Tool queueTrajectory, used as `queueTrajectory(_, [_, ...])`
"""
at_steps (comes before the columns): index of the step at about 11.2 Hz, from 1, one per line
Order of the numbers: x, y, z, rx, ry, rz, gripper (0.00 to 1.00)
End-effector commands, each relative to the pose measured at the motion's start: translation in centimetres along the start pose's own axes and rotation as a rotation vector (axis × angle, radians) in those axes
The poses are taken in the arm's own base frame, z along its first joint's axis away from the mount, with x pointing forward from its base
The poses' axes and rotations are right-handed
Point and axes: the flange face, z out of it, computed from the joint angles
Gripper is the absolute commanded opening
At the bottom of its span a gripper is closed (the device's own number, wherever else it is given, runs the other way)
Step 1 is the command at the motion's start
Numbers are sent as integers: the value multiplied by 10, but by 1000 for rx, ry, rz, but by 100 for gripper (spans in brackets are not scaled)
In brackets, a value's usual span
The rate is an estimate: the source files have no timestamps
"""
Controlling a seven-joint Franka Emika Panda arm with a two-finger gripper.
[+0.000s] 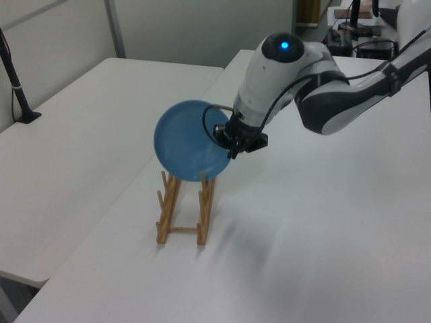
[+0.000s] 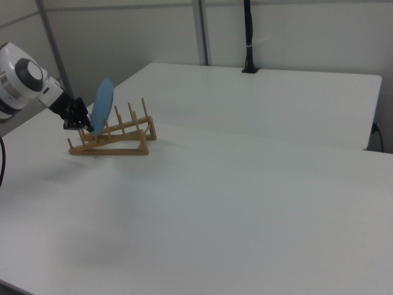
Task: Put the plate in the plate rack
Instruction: 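Push the plate down into the slot and settle it upright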
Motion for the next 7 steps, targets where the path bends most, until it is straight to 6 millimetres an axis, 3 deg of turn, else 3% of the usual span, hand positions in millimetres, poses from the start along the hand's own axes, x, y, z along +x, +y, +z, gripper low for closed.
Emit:
queueTrajectory(1, [-6,-1,11,-39,-8,59,58])
queueTrajectory(2, [-5,-1,10,-38,-8,69,63])
queueTrajectory(3, [-5,-1,10,-40,-8,74,79])
queueTrajectory(5, [3,-2,3,-33,-10,84,85])
queueTrajectory(7, [14,-6,-17,-15,-30,103,92])
